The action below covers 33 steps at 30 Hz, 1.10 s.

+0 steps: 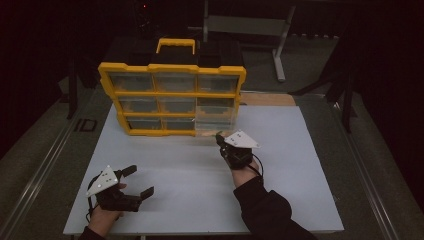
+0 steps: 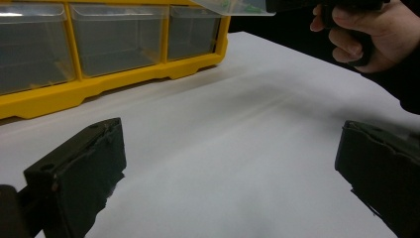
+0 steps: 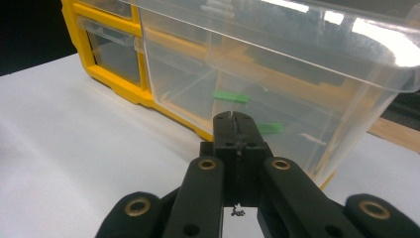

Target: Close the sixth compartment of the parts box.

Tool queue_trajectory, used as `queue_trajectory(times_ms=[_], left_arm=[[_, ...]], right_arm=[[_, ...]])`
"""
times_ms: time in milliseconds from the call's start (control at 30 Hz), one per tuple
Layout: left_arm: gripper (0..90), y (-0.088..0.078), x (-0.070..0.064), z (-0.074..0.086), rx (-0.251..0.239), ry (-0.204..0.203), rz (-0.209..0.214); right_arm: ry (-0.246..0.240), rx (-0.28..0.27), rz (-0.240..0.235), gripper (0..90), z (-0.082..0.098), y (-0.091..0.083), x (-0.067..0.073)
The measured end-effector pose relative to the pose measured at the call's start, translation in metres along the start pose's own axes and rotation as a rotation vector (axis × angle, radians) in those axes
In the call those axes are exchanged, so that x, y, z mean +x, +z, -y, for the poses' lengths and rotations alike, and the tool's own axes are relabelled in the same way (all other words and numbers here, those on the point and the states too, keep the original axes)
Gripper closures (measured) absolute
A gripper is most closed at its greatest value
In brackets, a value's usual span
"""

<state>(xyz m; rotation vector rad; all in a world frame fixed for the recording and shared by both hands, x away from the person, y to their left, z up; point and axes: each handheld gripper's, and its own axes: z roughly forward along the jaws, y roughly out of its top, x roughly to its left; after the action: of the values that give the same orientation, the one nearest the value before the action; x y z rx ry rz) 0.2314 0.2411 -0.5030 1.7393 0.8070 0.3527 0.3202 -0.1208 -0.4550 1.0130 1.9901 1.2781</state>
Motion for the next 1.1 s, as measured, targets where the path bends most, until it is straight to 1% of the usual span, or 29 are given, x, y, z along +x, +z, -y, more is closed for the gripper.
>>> queue_trajectory(times_ms=[367,400,500,567,667,800,1100], left_arm=[[0.0,0.0006,0.0000,0.0003,0.009,0.000,0.005],[0.0,0.0012,-0.0004,0.0004,0.009,-0.003,0.008],[0.0,0.0012,-0.0012,0.0002,0.011,0.006,0.007],[0.0,0.0010,-0.0012,0.0002,0.010,0.006,0.003],[0.0,0.0007,-0.0007,0.0002,0.007,0.004,0.000],[0.0,0.0010,-0.0011,0.0001,0.008,0.007,0.000],[0.0,0.0005,-0.0004,0.0001,0.005,0.005,-0.002]], right_arm=[[-0.003,-0.005,0.002,90.0,0.0005,-0.0012,-0.0022],[-0.006,-0.005,0.004,90.0,0.0004,-0.0012,-0.0021],[-0.003,-0.007,0.009,90.0,0.0002,-0.0012,-0.0025],[0.000,-0.010,0.021,90.0,-0.0003,-0.0014,-0.0045],[0.013,-0.015,0.019,90.0,-0.0015,-0.0019,-0.0084],[0.003,-0.013,0.016,90.0,-0.0021,-0.0005,-0.0073],[0.010,-0.009,0.011,90.0,-0.0054,0.0039,-0.0071]])
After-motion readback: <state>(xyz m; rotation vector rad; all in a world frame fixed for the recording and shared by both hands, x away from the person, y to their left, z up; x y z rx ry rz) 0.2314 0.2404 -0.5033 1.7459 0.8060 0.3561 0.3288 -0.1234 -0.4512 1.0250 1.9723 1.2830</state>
